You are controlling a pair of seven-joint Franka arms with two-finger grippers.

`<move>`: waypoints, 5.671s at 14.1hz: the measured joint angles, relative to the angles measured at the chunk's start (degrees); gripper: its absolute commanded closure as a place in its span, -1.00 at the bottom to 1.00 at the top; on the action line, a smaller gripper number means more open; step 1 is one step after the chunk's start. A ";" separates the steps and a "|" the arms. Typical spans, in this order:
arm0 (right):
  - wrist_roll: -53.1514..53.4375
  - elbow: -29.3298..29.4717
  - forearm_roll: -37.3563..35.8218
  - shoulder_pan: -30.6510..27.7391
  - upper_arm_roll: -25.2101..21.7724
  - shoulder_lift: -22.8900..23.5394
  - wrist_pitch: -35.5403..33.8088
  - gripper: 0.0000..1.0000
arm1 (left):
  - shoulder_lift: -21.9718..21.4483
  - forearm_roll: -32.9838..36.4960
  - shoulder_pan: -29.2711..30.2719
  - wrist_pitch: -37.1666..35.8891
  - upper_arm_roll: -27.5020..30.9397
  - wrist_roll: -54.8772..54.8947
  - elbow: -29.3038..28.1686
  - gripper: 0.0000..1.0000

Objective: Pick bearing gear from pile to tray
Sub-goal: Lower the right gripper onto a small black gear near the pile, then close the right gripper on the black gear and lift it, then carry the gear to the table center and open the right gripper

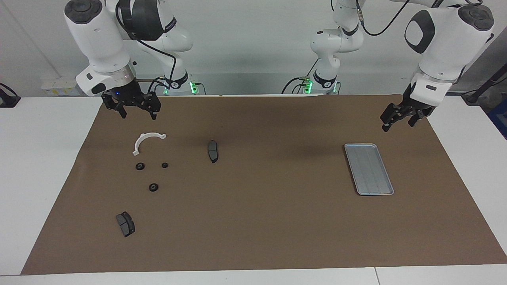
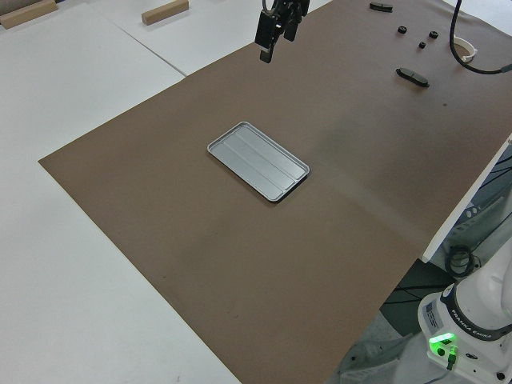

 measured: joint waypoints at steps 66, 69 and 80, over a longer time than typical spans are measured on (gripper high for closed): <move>9.76 -26.24 0.93 10.00 0.63 10.31 49.07 1.00 | -3.06 0.00 -0.01 0.90 -0.14 0.02 -3.05 -1.00; 18.76 -24.49 0.93 16.53 0.73 10.96 49.07 1.00 | -3.89 0.00 0.09 1.55 -0.05 0.02 -5.29 -1.00; 40.75 -16.78 0.90 33.26 0.78 18.79 49.88 0.54 | -8.35 0.00 1.67 10.83 -0.41 0.56 -15.95 -1.00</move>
